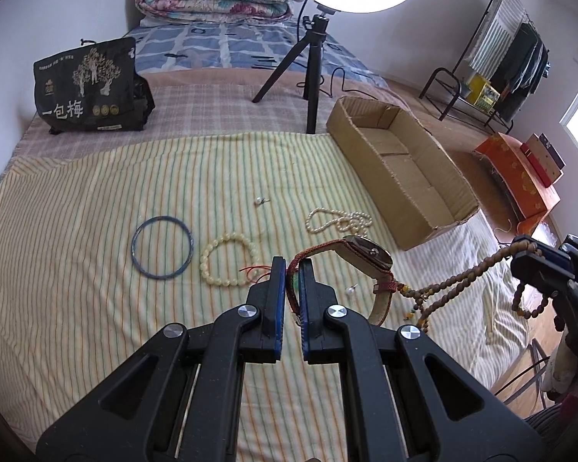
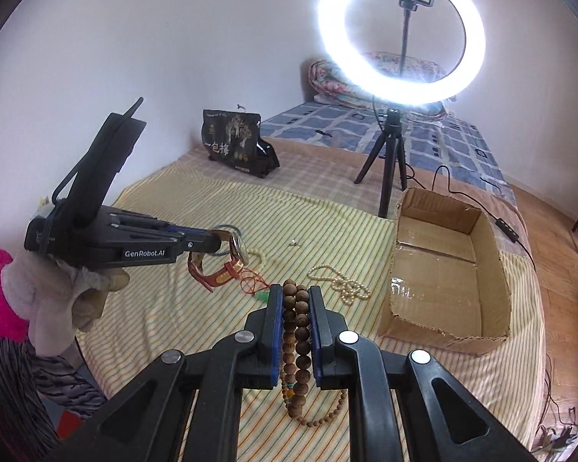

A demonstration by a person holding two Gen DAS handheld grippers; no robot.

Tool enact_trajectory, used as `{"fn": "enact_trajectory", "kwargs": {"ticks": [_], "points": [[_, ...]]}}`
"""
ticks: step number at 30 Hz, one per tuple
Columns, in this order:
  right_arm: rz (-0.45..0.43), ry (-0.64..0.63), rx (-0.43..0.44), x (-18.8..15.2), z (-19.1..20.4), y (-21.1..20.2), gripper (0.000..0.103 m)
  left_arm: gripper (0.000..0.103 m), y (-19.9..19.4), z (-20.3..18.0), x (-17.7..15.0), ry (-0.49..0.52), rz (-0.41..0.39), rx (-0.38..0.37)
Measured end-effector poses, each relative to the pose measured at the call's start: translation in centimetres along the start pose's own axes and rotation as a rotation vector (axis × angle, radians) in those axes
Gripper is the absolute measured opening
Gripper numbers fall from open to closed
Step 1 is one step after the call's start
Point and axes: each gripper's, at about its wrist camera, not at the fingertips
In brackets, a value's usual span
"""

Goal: Organize jewelry
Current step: 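Lift the bead strand with the right gripper while the left gripper grasps the red-strapped watch, then lower the bead strand and watch into the cardboard box and open both grippers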

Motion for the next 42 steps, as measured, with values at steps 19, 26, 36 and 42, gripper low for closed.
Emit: {"fn": "enact_trajectory", "kwargs": {"ticks": [19, 26, 36, 42], "points": [[-0.145, 0.018, -0.042, 8.2, -3.3, -8.4, 0.010, 0.004, -1.1, -3.4, 2.6, 0.022, -0.063, -0.044], [-0.183, -0.022, -0.097, 11.7, -4.1, -10.4, 0.010, 0.004, -1.3, -4.8, 3.3, 0.056, -0.073, -0.049], [-0.182, -0.026, -0.182, 15.2, -7.4, -9.5, 0.010, 0.004, -0.6, -7.1, 5.0, 0.089, -0.073, -0.085], [-0.181, -0.001, -0.246, 16.2, -10.4, -7.6, 0.010, 0.004, 1.7, -8.7, 6.3, 0.097, -0.048, -0.102]]}}
Point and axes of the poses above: each gripper's, at about its wrist camera, not at the fingertips, and y roughly the way its jaws point, z to its left, x to its top, and after that the axes turned 1 degree about x, right-handed
